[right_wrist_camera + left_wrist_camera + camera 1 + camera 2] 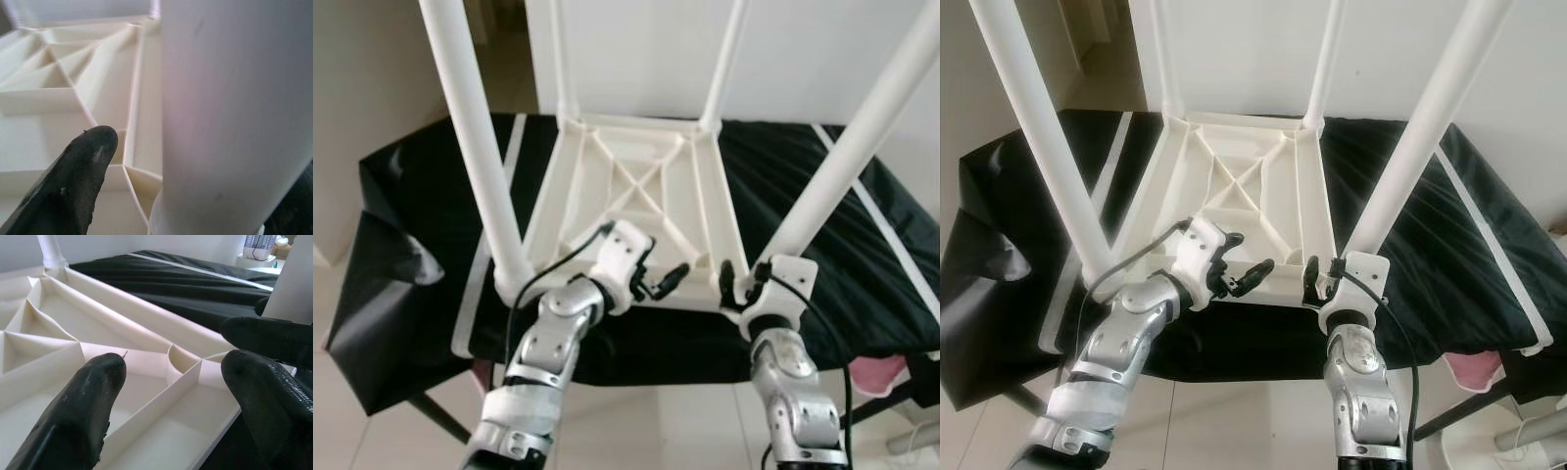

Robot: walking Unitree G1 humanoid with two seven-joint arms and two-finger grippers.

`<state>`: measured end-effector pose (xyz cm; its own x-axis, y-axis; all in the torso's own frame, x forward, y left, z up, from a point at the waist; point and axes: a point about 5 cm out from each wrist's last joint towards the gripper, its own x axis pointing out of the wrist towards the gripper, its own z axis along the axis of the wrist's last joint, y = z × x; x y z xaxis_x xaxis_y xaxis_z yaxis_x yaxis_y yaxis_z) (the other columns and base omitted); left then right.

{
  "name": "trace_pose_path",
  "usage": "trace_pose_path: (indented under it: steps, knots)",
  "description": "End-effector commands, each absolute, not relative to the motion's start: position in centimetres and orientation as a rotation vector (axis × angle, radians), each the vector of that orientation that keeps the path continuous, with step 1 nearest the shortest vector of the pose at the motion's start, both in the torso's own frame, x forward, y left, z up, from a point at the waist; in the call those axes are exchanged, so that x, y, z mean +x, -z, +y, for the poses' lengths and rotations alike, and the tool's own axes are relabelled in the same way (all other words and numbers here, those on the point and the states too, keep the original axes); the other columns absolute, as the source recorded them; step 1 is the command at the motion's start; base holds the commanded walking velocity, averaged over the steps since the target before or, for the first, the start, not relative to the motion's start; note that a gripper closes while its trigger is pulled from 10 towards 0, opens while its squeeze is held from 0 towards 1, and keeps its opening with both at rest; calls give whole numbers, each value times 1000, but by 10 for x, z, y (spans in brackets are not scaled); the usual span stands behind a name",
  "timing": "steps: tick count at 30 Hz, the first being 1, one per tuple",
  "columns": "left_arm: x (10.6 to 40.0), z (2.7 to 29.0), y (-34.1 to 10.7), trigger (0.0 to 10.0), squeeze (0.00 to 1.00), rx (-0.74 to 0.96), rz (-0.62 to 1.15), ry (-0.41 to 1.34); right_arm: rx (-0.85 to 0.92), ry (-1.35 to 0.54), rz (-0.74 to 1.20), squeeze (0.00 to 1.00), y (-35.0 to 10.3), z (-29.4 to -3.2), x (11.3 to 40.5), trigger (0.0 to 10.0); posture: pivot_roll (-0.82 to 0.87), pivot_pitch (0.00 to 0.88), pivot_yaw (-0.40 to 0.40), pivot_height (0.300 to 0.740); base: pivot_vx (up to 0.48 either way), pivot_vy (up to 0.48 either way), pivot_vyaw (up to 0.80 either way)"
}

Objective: Building children table

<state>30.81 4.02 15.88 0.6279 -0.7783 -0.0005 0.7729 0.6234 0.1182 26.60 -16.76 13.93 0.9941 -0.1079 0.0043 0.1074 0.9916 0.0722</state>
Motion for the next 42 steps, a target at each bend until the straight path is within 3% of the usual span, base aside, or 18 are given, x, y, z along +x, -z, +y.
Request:
trace_pose_path:
  steps: [1,8,14,21,31,32,33,42]
  knots:
    - [307,39,-159,10000,0,114,-50,853,68,64,-43,0,-144,-178,263,10000,-63,0,-41,740,0,0,0]
    - [305,39,-161,10000,0,119,-40,863,-54,-150,-86,0,-150,-209,259,10000,-65,9,-30,740,0,0,0]
    - [304,39,-160,10000,0,162,-35,885,-114,-282,-77,0,-156,-221,264,10000,-71,16,-21,740,0,0,0]
    - [299,36,-156,10000,0,212,-17,937,-167,-508,-1,0,-149,-212,272,10000,-64,19,-15,740,0,0,0]
    - [297,33,-156,10000,0,257,-28,944,-244,-641,57,0,-140,-209,277,10000,-50,18,-14,740,0,0,0]
    - [297,33,-156,10000,0,260,-26,945,-245,-653,64,0,-139,-210,277,6118,-48,17,-15,740,0,0,0]
    - [296,33,-155,10000,0,260,-22,947,-245,-660,70,0,-137,-211,277,0,-47,17,-15,740,0,0,0]
    - [294,33,-154,10000,0,265,-17,956,-246,-691,98,0,-132,-214,274,0,-47,22,-17,740,0,0,0]
